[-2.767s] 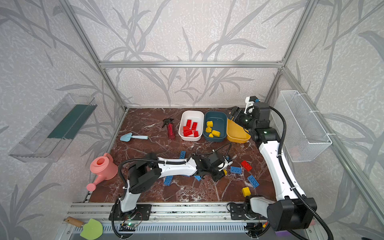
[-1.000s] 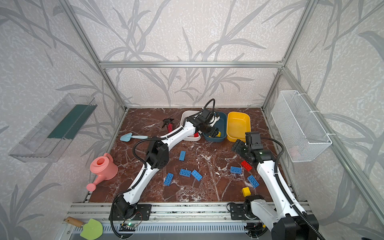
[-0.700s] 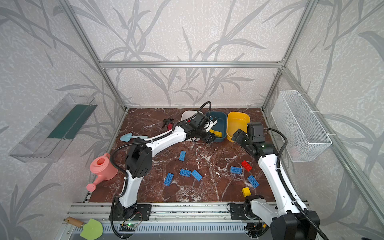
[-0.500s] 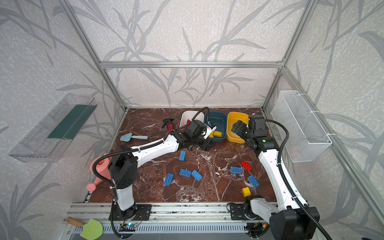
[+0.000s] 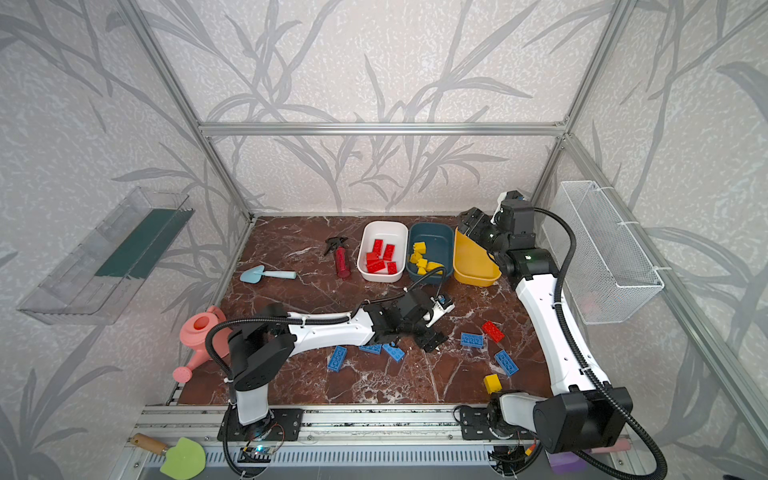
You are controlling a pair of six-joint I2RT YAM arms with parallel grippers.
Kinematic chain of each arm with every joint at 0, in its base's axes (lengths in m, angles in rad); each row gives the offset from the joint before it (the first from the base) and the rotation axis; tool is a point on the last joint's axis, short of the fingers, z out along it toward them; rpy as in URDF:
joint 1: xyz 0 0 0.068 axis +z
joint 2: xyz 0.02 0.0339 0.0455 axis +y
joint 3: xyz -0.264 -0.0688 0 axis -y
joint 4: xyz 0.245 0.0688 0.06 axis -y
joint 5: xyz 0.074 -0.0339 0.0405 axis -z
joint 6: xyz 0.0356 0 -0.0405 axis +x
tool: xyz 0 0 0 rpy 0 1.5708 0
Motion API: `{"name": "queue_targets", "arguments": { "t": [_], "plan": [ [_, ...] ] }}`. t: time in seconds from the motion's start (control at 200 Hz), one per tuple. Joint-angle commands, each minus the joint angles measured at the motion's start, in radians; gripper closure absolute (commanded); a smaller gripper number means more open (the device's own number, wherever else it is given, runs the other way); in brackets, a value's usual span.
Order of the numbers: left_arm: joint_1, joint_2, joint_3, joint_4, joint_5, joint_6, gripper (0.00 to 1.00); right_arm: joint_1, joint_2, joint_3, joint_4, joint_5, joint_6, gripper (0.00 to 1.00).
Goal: Sort the legos into containers by color
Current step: 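Withdraw left gripper toward remaining bricks near robot while right gripper hovers, then lower left gripper onto yellow brick near robot edge and grasp it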
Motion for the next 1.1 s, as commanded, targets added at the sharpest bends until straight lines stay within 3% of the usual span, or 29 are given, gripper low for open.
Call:
{"name": "queue_targets", "arguments": {
  "t": [0.0,0.63,1.095],
  "plan": [
    [-0.04,0.042,0.03,0.058,-0.028,-0.017,0.16,0.004,0.021,0.042,0.011,-0.017,-0.02,0.17],
    [-0.188,0.256,0.27,-0.033,0.071,0.024,0.15,0.004,0.062,0.138,-0.027,-0.013,-0.034,0.17],
    [-0.219,0.377,0.43,-0.116,0.172,0.078,0.15,0.002,0.069,0.153,-0.039,-0.009,-0.034,0.17]
  ]
}}
